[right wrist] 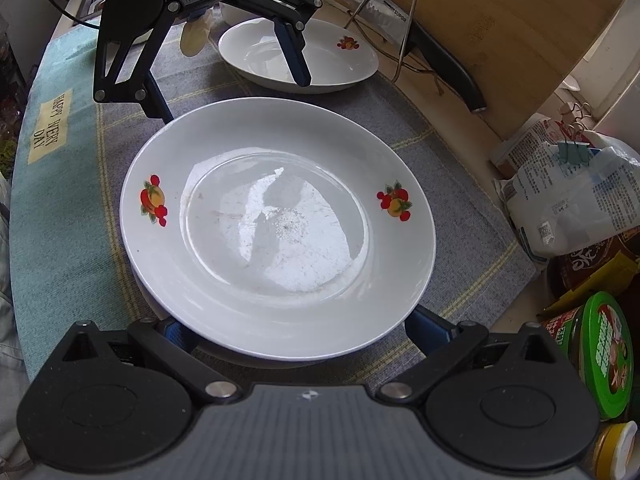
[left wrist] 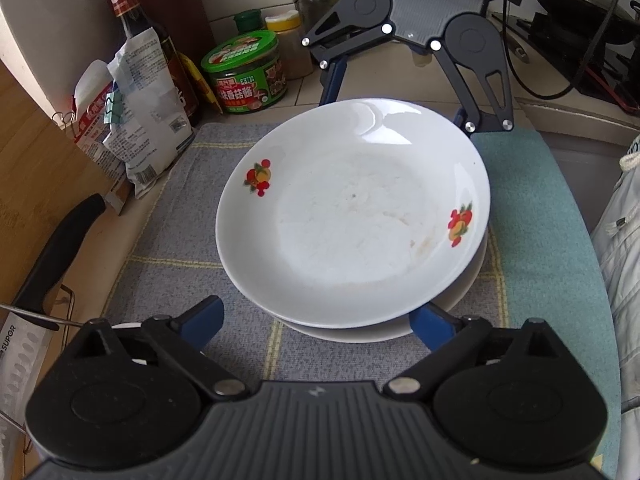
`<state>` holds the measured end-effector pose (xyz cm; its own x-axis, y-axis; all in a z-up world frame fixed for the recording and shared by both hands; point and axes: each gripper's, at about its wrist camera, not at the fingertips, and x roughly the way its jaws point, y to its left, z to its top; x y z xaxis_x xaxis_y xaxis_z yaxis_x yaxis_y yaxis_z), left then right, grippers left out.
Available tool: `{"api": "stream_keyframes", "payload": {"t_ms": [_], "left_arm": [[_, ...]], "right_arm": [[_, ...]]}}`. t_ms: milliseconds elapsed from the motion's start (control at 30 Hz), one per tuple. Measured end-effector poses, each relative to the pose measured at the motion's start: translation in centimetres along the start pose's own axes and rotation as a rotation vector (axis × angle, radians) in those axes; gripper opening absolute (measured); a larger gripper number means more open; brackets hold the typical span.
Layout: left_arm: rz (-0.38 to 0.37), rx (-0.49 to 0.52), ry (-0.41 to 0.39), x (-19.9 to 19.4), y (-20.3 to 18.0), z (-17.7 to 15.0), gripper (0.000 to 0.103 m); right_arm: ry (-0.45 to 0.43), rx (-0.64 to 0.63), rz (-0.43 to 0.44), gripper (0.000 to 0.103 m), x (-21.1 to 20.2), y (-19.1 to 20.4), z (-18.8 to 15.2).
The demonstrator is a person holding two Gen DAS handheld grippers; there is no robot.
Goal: Organize plates and bowls
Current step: 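Set the large plate down flat on the stained plate with both grippers, then open both grippers and withdraw upward from the plate stack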
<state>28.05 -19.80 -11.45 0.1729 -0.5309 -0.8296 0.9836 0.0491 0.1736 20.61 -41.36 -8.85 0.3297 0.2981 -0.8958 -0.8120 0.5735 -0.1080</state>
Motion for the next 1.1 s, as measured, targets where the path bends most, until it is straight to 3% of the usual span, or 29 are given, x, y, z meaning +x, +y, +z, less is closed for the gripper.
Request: {"api": "stream_keyframes", "payload": {"t_ms": [733, 1100], "left_arm": [[0.047, 0.004, 0.031, -0.7, -0.5, -1.0, 0.100], [0.068, -0.039, 0.003, -1.7, -0.4, -1.4, 0.100]], "right_arm": [[0.035, -0.040, -0.014, 0.103, 0.0, 0.4, 0.7], [0.060, -0.049, -0.017, 0.103, -0.2, 0.5, 1.0]]}}
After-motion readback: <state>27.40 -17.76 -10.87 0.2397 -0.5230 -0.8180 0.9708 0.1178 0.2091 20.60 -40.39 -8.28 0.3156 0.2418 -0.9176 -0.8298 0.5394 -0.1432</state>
